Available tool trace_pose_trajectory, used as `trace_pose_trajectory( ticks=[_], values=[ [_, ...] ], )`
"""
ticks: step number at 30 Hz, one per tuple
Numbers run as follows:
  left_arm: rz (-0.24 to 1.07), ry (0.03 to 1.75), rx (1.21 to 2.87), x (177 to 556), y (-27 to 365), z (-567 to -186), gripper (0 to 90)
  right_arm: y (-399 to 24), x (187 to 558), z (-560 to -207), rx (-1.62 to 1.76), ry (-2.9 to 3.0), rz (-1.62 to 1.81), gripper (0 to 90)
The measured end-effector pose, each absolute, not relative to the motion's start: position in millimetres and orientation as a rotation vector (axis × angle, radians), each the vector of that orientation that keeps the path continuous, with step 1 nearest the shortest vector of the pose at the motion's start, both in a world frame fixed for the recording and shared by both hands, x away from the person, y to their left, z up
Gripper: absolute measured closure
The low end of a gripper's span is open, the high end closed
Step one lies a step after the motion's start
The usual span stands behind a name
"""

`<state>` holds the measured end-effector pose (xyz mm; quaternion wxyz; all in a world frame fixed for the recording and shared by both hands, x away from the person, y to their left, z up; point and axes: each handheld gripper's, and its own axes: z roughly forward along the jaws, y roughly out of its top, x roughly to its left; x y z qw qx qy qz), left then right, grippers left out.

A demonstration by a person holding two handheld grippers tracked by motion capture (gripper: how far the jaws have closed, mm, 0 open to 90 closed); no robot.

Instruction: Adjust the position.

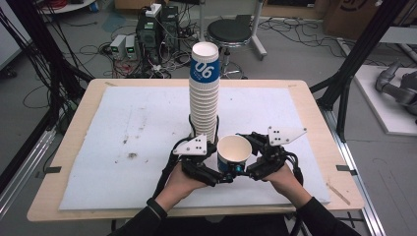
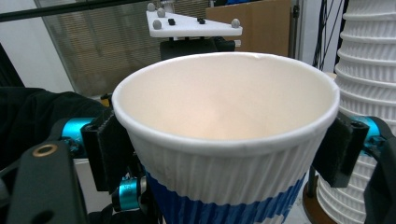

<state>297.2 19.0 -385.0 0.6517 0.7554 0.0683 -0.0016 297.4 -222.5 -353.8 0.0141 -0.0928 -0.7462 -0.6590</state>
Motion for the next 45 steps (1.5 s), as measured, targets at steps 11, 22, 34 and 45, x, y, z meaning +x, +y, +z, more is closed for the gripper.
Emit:
trace_pose_trajectory(
  ticks=[11, 22, 34, 45],
  values=[
    [0.012, 0.176, 1.716, 297, 19, -385, 19.7, -226, 299, -353, -0.296, -2.323, -2.074, 21.1],
    [0.043, 0.189, 1.728, 298, 29, -383, 16.4, -235, 303, -353, -0.328, -2.35, -2.08, 21.3],
    [0.121, 0.225, 1.709, 296, 57, -375, 16.2, -242, 306, -353, -0.336, -2.378, -2.083, 21.3],
    [0.219, 0.264, 1.706, 290, 96, -371, 16.2, -252, 306, -352, -0.366, -2.392, -2.096, 21.3]
  ],
)
